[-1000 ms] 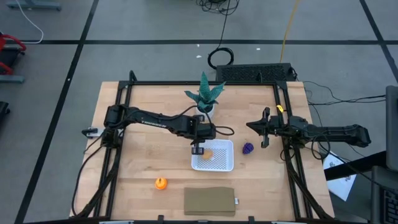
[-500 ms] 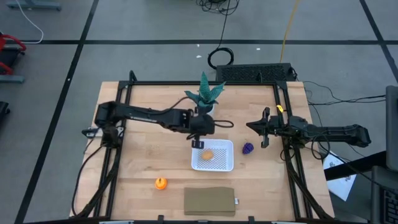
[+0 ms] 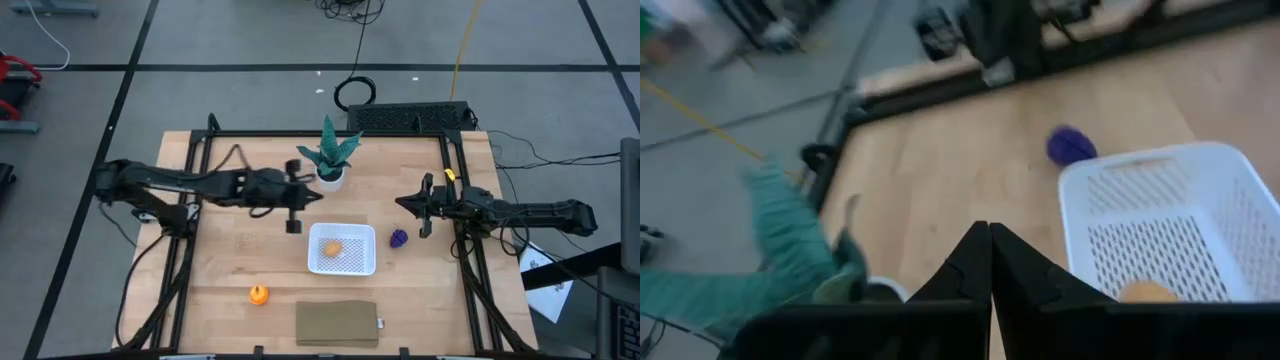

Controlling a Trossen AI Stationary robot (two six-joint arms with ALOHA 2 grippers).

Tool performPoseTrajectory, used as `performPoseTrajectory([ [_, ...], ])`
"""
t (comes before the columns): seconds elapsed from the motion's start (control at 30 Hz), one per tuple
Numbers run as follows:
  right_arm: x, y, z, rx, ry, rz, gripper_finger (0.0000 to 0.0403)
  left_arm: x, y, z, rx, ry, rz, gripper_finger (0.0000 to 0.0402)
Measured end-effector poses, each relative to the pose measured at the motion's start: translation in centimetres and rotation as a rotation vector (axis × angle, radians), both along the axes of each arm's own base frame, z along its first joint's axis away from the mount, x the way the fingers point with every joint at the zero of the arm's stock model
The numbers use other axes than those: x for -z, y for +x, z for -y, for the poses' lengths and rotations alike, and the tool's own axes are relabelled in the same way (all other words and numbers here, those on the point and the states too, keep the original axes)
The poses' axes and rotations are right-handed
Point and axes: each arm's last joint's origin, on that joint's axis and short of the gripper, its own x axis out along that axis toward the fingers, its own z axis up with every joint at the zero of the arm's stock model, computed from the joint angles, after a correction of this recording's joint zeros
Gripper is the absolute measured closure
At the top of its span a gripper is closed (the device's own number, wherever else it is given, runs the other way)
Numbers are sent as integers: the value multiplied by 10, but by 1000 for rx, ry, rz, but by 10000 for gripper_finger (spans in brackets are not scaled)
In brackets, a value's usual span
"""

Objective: Pick and placing Produce into tupperware
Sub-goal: Put the grapes in the white bin

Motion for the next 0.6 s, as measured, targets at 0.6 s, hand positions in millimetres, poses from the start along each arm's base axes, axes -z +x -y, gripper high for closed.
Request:
performPoseTrajectory([
  [0.6, 0, 0, 0, 0, -6, -2, 403, 67, -82, -9, 122, -242, 402, 401],
])
